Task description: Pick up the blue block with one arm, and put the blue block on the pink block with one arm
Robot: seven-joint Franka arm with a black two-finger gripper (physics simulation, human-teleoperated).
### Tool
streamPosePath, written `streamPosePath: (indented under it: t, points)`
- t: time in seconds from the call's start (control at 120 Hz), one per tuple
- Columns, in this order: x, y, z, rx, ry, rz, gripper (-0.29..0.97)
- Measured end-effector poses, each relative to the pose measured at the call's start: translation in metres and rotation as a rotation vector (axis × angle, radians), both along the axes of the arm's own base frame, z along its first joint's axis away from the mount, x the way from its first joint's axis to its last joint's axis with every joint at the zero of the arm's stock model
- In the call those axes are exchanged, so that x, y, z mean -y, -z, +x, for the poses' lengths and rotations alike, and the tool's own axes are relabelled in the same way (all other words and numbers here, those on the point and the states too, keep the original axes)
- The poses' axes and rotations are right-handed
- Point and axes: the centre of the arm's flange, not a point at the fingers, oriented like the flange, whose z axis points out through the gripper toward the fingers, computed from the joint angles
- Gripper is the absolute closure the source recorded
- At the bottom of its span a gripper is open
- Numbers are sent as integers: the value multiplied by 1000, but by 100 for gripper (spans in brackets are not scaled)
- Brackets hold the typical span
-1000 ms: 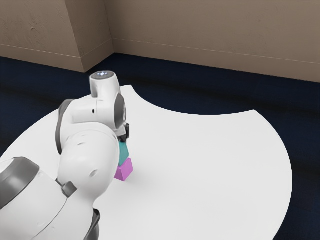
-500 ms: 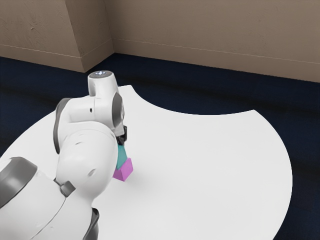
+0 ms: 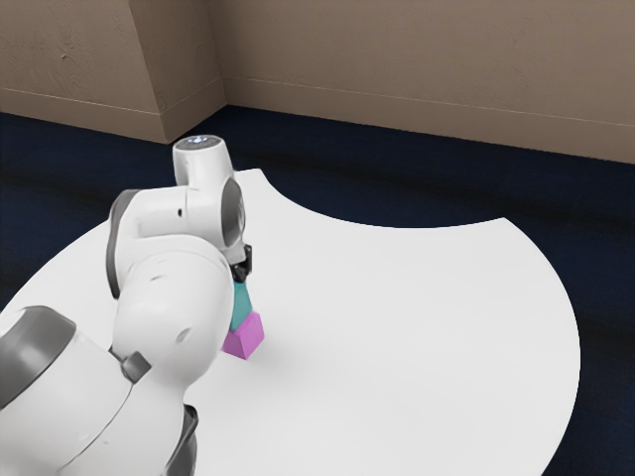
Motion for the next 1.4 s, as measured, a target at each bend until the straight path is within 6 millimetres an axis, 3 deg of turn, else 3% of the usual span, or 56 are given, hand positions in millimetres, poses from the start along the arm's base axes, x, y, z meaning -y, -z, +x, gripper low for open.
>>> streamPosePath:
  t: [1.017,1.217,1.4]
  points:
    - [7,8,6,-2,3,-11,32]
    - [6,9,5,-8,3,-7,14]
    - [7,8,5,-11,4,-6,6]
